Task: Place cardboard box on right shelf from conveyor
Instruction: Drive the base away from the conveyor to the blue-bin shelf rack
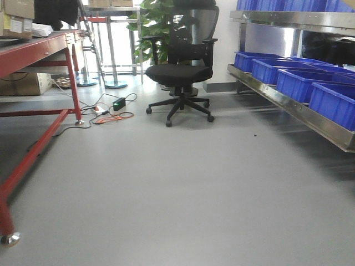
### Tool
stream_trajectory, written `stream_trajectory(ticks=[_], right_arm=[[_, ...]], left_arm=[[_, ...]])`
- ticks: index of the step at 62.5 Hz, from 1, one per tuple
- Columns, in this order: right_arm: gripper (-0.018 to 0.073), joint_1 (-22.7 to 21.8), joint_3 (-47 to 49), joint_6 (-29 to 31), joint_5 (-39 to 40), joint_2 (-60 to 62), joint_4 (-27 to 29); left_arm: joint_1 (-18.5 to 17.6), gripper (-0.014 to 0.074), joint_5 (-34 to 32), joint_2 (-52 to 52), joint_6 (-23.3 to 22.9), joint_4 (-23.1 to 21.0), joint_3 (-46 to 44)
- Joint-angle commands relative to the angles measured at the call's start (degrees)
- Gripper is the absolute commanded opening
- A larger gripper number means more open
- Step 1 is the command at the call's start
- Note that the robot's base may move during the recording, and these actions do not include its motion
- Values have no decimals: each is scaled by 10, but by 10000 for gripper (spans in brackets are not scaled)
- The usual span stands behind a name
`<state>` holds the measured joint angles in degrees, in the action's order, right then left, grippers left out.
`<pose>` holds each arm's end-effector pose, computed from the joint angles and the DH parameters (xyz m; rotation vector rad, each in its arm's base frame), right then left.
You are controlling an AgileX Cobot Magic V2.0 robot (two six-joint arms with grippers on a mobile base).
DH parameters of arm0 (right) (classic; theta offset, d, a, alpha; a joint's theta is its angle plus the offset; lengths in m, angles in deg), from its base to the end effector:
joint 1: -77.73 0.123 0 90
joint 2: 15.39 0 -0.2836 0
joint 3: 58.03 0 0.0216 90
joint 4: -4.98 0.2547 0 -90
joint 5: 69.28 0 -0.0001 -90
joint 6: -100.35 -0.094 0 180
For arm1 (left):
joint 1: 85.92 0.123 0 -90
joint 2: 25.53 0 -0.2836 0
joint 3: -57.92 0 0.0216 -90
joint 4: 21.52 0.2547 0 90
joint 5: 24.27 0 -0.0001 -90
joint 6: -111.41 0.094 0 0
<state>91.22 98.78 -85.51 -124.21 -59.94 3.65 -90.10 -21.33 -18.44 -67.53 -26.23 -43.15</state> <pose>0.1020 0.0226 0.3876 -0.1459 2.1405 0.1693 0.0649 -0.0052 0.1989 0.0106 1.5535 -0.1112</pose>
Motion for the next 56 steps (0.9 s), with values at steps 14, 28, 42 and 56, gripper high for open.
stream_trajectory(ticks=[14, 28, 42, 56], right_arm=[[266, -1, 17, 6, 47, 0, -5], [266, -1, 17, 6, 47, 0, -5], [266, -1, 17, 6, 47, 0, -5], [266, -1, 17, 6, 47, 0, -5]], left_arm=[[-3, -119, -52, -7, -4, -5, -2], [-3, -119, -52, -7, -4, -5, -2], [-3, -119, -52, -7, -4, -5, -2], [-3, -119, -52, -7, -4, -5, -2]])
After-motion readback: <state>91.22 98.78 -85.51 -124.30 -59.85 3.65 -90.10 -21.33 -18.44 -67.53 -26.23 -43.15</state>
